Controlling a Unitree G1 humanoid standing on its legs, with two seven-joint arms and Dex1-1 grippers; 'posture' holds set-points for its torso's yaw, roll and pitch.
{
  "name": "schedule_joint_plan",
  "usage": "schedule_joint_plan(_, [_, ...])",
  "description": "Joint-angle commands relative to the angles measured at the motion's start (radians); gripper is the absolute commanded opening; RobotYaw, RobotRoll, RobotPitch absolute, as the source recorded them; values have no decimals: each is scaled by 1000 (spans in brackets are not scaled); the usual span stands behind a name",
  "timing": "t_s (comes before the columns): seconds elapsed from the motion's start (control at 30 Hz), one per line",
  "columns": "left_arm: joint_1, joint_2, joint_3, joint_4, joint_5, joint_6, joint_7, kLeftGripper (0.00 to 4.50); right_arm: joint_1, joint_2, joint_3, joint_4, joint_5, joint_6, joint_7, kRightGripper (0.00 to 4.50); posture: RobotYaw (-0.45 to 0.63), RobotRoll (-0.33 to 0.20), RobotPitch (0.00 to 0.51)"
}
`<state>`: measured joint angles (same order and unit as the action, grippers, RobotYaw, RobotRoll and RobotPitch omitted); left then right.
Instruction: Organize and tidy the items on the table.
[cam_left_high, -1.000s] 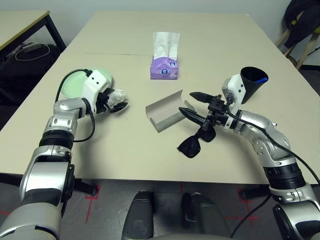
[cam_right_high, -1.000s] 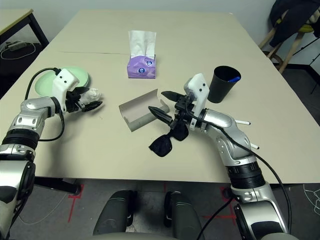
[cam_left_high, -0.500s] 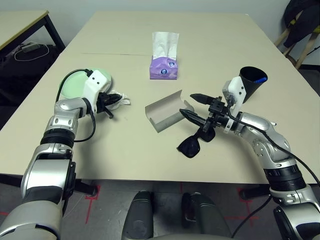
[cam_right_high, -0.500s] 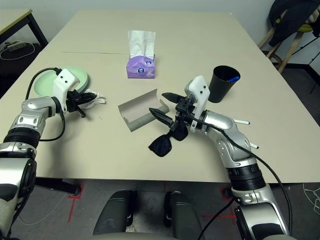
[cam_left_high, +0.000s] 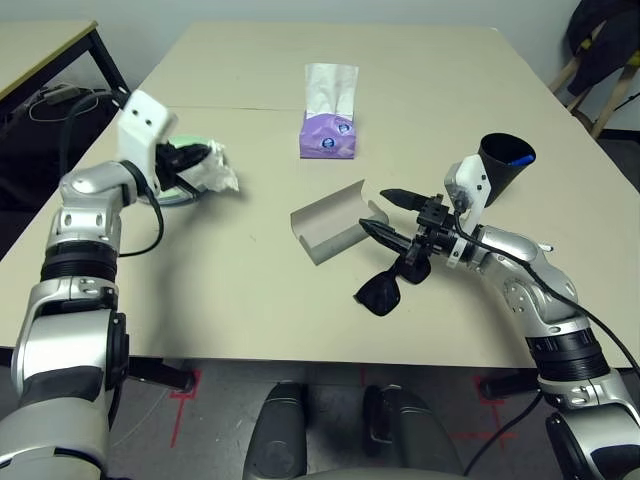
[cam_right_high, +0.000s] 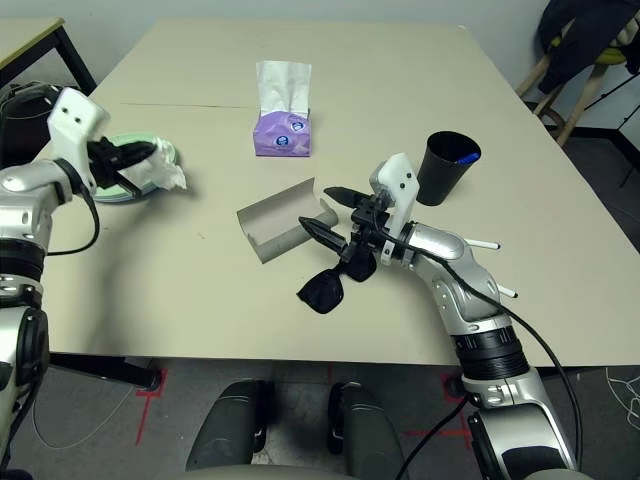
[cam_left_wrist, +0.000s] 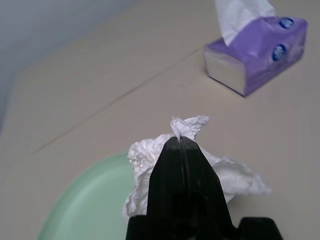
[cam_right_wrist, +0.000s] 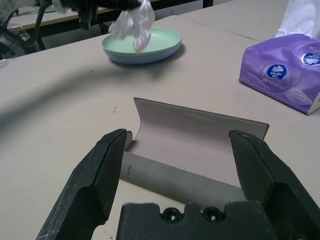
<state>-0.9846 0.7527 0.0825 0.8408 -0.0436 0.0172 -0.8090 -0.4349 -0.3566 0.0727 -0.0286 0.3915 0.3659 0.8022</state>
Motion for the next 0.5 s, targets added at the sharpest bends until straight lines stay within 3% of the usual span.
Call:
schedule_joint_plan(0.03, [-86,22,0,74,37,-38,71,38,-12,4,8,13,-9,-12,6,4500,178,0,105])
schedule_joint_plan(0.27, [-181,25,-36,248,116,-119,211,38,-13,9,2,10,-14,-13,1,4500,162,0,104])
schedule_joint_plan(0.37, [-180,16,-35,285,119,-132,226,611,-12,10,-1,4,-15,-11,-2,4500,159,0,104])
schedule_joint_plan(0.5, [-176,11,-33,312,123,-134,231,2148,-9,9,-2,-2,-14,-9,-4,4500,157,0,105])
